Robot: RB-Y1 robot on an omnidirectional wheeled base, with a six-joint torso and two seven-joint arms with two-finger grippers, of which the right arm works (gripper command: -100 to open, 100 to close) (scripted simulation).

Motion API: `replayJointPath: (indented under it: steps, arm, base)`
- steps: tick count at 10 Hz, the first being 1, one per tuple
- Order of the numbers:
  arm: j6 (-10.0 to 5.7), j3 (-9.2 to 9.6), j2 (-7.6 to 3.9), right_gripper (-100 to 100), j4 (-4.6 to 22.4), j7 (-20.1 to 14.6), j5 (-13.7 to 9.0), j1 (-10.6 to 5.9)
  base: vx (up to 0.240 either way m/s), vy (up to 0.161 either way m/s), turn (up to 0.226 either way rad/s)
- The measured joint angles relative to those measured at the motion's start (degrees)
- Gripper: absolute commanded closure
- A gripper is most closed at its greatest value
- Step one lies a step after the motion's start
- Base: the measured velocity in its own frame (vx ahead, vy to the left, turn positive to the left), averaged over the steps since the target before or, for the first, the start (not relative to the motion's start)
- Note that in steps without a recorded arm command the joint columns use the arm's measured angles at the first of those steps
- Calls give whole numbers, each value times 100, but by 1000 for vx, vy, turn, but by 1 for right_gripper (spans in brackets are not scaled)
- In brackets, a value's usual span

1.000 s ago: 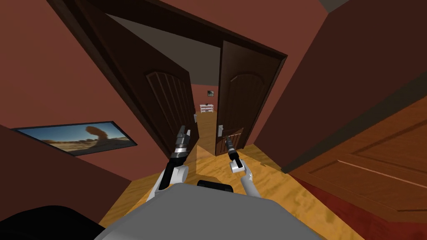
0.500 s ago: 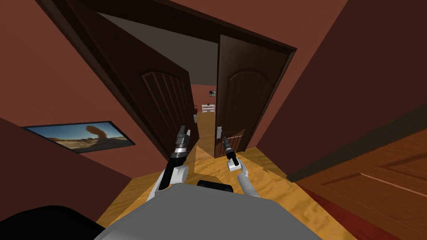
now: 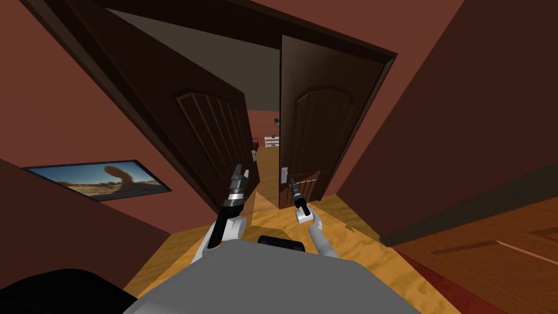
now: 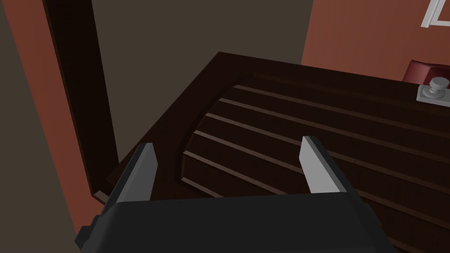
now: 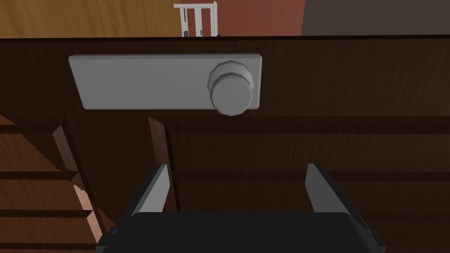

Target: Push the door open

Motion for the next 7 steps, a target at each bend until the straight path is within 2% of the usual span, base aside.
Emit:
replayJointPath:
  steps: [3,5,7]
  arm:
    - [7,-20,-217,-100,-28,0,-14,19]
    - [10,-53,-212,-100,16,4,-26,-20]
    - [22,-84,-72,-100,34,8,-37,-43]
  base:
    - [208,72,17]
    - [216,41,29]
    - [175,66,15]
